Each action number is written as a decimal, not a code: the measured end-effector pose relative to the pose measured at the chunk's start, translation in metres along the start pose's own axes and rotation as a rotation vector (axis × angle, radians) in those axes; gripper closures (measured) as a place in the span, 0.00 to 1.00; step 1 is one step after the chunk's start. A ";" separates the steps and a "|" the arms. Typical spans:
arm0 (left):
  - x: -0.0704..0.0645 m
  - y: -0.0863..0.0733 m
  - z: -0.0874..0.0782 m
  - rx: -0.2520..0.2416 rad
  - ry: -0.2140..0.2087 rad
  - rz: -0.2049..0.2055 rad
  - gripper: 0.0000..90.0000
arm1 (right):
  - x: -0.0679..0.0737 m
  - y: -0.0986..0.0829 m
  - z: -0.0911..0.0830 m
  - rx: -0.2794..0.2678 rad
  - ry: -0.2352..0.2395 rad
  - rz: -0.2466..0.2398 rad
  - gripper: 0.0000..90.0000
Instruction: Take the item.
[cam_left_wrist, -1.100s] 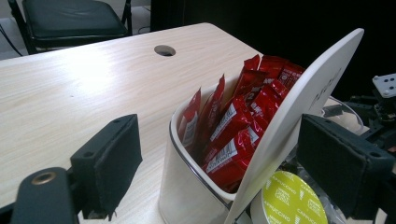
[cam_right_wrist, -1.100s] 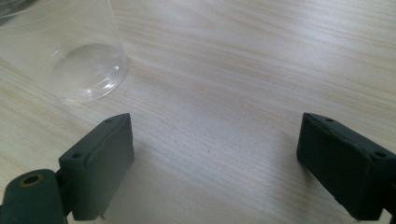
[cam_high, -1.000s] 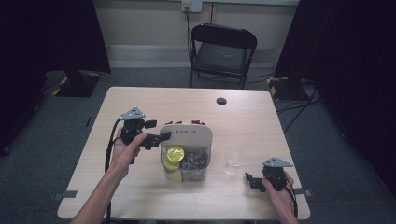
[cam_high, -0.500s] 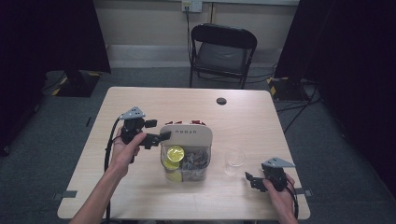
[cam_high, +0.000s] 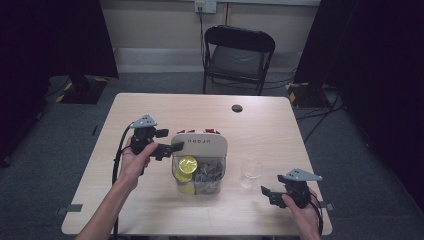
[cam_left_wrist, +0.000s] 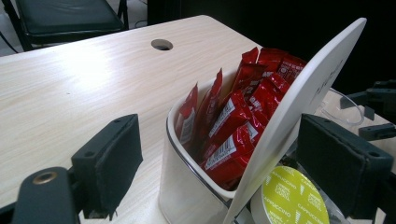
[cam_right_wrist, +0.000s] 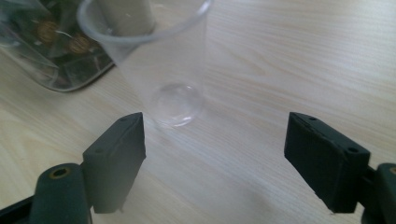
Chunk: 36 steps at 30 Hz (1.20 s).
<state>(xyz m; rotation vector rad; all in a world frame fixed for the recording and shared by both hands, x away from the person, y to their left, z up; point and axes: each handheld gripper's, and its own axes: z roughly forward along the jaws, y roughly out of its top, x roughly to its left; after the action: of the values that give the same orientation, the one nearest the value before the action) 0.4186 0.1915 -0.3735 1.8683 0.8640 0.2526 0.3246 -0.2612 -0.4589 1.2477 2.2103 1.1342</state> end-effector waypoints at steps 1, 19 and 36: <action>0.000 0.000 0.000 0.004 0.000 -0.001 0.16 | 0.001 0.001 -0.001 -0.001 0.009 -0.004 0.23; 0.003 0.001 0.003 0.021 -0.013 0.002 0.12 | 0.037 0.035 -0.025 -0.080 0.176 -0.084 0.35; 0.003 0.002 0.002 0.030 -0.006 -0.001 0.12 | 0.066 0.073 -0.010 -0.134 0.307 -0.162 0.43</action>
<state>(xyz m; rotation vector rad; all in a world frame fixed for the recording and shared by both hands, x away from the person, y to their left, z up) 0.4229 0.1913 -0.3734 1.8952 0.8689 0.2343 0.3219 -0.1896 -0.3903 0.8707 2.3534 1.4601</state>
